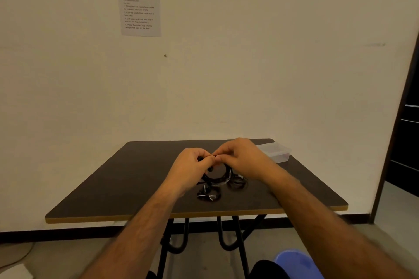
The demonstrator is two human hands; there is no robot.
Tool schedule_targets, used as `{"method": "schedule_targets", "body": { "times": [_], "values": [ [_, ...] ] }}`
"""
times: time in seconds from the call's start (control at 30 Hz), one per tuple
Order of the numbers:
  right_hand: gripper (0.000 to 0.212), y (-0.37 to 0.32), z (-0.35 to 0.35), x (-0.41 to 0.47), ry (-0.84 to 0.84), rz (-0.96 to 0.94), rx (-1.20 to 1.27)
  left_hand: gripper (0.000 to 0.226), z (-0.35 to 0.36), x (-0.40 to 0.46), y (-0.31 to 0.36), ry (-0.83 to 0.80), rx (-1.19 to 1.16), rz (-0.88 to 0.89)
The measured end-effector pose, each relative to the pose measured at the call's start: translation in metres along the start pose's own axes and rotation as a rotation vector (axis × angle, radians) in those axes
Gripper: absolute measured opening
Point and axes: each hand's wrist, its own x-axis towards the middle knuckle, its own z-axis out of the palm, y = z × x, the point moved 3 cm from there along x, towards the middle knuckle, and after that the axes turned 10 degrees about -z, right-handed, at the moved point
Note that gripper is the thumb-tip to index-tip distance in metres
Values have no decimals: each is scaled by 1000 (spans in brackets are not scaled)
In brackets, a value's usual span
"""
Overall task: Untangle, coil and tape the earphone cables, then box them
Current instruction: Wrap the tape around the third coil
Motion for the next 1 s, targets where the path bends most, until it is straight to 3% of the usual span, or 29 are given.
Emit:
{"method": "schedule_targets", "body": {
  "times": [0.17, 0.53, 0.7, 0.83, 1.0],
  "values": [
    [14, 5, -4, 2, 44, 38, 108, 16, -1, 3, 3, -5, 32, 17],
    [13, 18, -1, 9, 108, 92, 85, 20, 5, 16, 12, 42, 238, 54],
    [29, 28, 0, 8, 84, 130, 217, 20, 4, 19, 10, 24, 222, 48],
    [15, 34, 4, 5, 84, 133, 426, 21, 3, 19, 8, 35, 214, 52],
    [10, 39, 12, 5, 147, 175, 347, 20, 7, 22, 0, -1, 155, 20]
  ]
}}
